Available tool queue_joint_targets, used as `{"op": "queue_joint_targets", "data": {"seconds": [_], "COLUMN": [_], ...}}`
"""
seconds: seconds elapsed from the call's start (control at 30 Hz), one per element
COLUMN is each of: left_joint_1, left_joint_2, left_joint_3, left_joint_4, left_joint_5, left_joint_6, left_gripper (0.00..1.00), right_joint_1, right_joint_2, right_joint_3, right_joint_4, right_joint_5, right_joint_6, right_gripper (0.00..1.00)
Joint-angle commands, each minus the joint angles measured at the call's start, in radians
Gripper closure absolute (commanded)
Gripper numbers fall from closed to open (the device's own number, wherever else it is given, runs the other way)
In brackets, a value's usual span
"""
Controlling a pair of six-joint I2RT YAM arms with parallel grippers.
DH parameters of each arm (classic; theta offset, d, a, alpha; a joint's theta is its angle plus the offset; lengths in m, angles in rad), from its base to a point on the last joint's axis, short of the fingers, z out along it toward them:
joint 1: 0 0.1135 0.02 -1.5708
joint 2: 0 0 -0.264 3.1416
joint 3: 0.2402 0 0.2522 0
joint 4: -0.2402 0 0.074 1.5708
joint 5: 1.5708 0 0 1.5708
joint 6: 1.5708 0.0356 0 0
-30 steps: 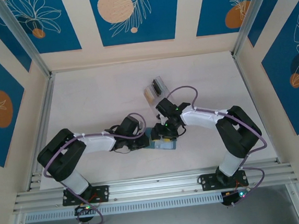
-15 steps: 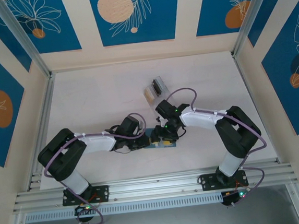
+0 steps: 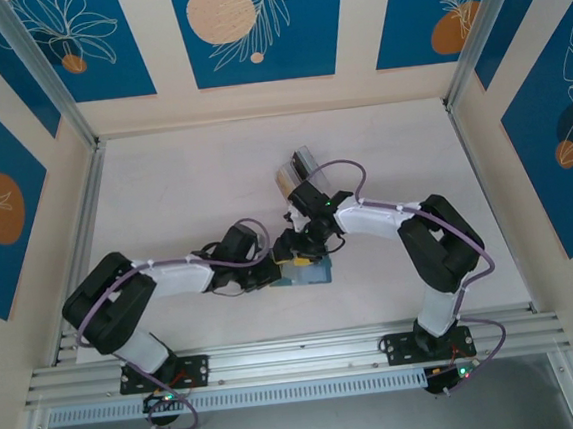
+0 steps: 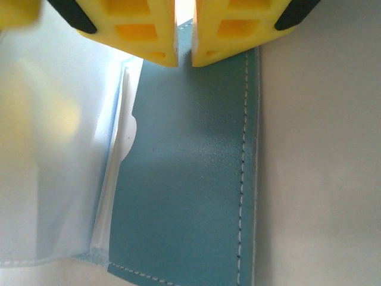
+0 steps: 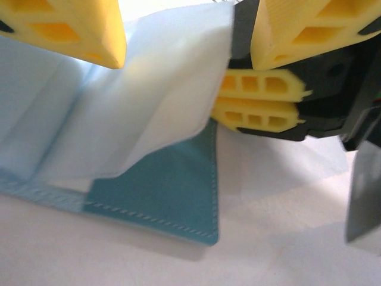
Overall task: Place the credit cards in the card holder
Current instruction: Flip over the card slot in the card holder.
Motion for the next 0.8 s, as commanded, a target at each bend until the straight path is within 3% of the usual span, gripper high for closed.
{"op": "queue_joint_targets", "data": {"seconds": [0.0,0.17,0.37,0.53,0.77], "left_joint_1": [0.026,0.059,0.142,0.209,0.213], "left_joint_2": [-0.099,-0.202,-0.294,-0.313,-0.278], "left_joint_3": [-0.029,-0.049,-0.125,-0.104,-0.016], "left_joint_4": [-0.112,-0.160,-0.153,-0.210,-0.298], "left_joint_5": [-0.013,-0.024,-0.024,-0.012,-0.054], "left_joint_6": [-0.045,-0.066,-0.131,-0.068,0.040], "left_gripper": [0.83,0.75,0.75,0.74,0.74], "right_joint_1": [-0.004,-0.005,0.002,0.054,0.096], "right_joint_2": [0.023,0.053,0.074,0.140,0.206], "right_joint_3": [0.006,0.029,0.055,0.121,0.160], "right_joint_4": [0.043,0.030,0.024,-0.064,-0.150], "right_joint_5": [-0.045,-0.050,-0.053,0.087,0.228], "right_joint_6": [0.026,0.015,0.005,-0.043,-0.073], "right_gripper": [0.41,0.41,0.39,0.41,0.45]}}
